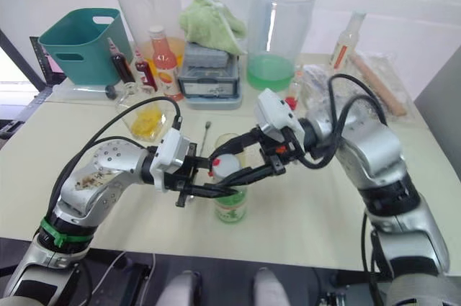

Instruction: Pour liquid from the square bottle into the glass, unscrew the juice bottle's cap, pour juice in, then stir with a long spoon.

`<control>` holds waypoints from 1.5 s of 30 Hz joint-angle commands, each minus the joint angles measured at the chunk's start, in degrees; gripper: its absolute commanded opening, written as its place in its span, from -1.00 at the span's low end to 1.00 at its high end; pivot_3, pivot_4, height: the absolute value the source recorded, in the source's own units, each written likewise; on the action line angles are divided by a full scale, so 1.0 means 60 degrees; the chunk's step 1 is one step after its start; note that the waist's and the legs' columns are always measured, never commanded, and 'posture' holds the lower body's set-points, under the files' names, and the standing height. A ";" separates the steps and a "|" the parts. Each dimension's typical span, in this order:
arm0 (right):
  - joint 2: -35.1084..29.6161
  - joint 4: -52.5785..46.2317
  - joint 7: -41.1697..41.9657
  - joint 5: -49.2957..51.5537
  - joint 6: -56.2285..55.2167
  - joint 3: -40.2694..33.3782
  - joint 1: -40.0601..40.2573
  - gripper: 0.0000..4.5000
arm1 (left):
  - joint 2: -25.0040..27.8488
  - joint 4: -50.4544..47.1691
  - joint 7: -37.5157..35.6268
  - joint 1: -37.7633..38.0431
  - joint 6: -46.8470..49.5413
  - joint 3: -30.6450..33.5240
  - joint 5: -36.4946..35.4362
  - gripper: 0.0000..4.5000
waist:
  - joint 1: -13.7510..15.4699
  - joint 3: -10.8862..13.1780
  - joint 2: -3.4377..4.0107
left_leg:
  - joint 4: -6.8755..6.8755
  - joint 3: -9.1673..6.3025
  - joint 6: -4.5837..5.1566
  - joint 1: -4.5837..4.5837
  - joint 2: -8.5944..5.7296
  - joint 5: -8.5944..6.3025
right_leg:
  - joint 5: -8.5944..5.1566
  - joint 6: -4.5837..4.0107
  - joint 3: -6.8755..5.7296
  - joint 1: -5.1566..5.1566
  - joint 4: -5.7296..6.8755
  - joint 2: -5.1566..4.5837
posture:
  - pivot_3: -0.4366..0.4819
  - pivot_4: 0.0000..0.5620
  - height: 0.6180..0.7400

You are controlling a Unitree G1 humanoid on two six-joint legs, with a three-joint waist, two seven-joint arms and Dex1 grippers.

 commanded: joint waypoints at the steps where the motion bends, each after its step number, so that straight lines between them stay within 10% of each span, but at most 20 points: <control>1: 0.0141 0.0484 0.0844 -0.0124 -0.0282 -0.0046 -0.0604 -0.24 | 0.0248 0.0089 0.0159 0.0231 0.0419 -0.0228 0.0380 -0.38 | 0.0009 0.0000 0.0000 | -0.0001 0.0000 0.0000 0.0000 0.0000 0.0000 | 0.0000 0.0000 0.0000 0.0000 -0.0001 0.0000 | -0.05 -0.47 0.73; 9: 0.0098 0.0569 0.0612 0.0061 0.0050 -0.0618 -0.0615 0.98 | 0.0189 0.0075 0.0305 0.0251 0.0461 -0.0258 0.0382 -0.38 | 0.0017 0.0000 0.0001 | -0.0001 -0.0001 0.0000 -0.0003 0.0000 0.0000 | 0.0000 -0.0001 0.0000 -0.0006 0.0010 0.0000 | -0.05 -0.47 0.73; 24: -0.0254 -0.4654 -0.5277 0.2614 0.3593 -0.3288 0.2814 0.98 | -0.0216 0.0922 -0.0143 -0.0120 0.0052 -0.0441 0.0450 -0.38 | 0.0048 -0.0002 -0.0001 | -0.0001 -0.0004 0.0000 0.0004 -0.0001 0.0000 | -0.0001 -0.0001 0.0001 0.0003 0.0014 0.0001 | -0.05 -0.47 0.73; 37: -0.0014 -0.4995 -0.7406 0.2807 0.3859 -0.3005 0.3111 0.98 | -0.0392 0.1240 -0.0274 -0.0274 -0.0094 -0.0492 0.0526 -0.38 | 0.0068 -0.0002 -0.0001 | 0.0002 -0.0002 0.0000 0.0001 -0.0004 0.0001 | 0.0000 0.0000 0.0007 0.0004 0.0005 -0.0001 | -0.05 -0.47 0.73; 45: -0.0259 -0.4734 -0.7233 0.2573 0.3747 -0.2799 0.3079 -0.15 | -0.0381 0.1117 -0.0182 -0.0206 -0.0057 -0.0455 0.0528 -0.38 | 0.0063 -0.0002 -0.0001 | 0.0002 -0.0002 0.0000 0.0001 -0.0003 0.0001 | 0.0000 0.0000 0.0007 0.0005 0.0003 -0.0001 | -0.05 -0.47 0.73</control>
